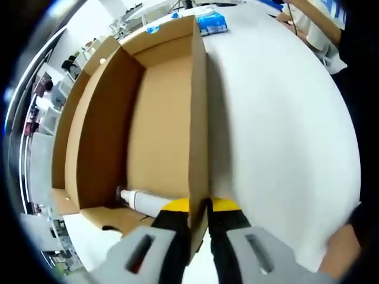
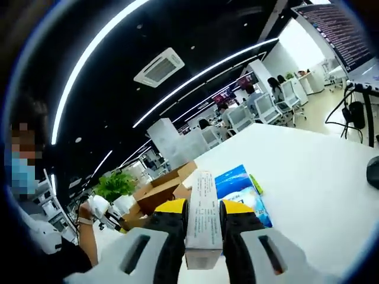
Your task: Operate the shoe box by opening the lid, removing the specified soft item, and placing it in the target area until the item is outside and the box remains undamaged.
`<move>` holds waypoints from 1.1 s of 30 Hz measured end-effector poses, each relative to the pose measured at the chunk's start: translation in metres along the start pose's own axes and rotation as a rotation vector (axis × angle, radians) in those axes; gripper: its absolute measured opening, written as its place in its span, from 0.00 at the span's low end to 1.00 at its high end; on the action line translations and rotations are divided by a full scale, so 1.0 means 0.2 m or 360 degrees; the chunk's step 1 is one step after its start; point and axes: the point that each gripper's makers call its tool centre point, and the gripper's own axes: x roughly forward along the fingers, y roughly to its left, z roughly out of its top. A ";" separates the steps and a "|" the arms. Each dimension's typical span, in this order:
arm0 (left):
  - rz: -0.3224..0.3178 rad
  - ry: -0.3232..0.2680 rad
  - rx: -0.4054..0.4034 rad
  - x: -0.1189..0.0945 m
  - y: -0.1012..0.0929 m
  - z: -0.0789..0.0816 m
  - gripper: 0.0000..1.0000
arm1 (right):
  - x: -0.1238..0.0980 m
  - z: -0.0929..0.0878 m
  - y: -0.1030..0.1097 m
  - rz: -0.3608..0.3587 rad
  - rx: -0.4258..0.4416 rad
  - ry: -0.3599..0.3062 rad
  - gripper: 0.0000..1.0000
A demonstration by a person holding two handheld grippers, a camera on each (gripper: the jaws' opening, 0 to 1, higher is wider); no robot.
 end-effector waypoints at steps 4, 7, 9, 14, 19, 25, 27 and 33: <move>-0.0016 -0.0011 -0.0010 0.00 0.00 0.00 0.08 | -0.05 0.01 -0.01 -0.0020 -0.0054 0.0007 0.21; -0.0010 -0.0003 -0.0002 0.00 0.00 0.00 0.09 | -0.06 0.03 -0.01 -0.0026 -0.0054 -0.0019 0.21; -0.0001 0.0003 0.0011 0.00 0.00 0.00 0.09 | -0.06 0.05 -0.02 -0.0025 -0.0057 -0.0023 0.21; -0.0004 0.0004 -0.0002 0.00 0.00 0.01 0.09 | -0.01 0.09 -0.03 -0.0028 -0.0076 -0.0038 0.21; -0.0005 0.0004 -0.0006 0.00 -0.01 0.01 0.09 | 0.06 0.14 0.00 0.0011 -0.0099 -0.0040 0.21; 0.0001 0.0004 -0.0012 0.00 -0.01 0.01 0.09 | 0.16 0.18 0.03 0.0061 -0.0083 -0.0059 0.21; 0.0002 0.0003 -0.0002 0.00 -0.01 0.01 0.09 | 0.20 0.18 0.03 0.0073 -0.0083 -0.0046 0.21; -0.0001 0.0002 -0.0007 0.00 -0.01 0.01 0.09 | 0.31 0.21 0.03 0.0135 -0.0051 -0.0014 0.20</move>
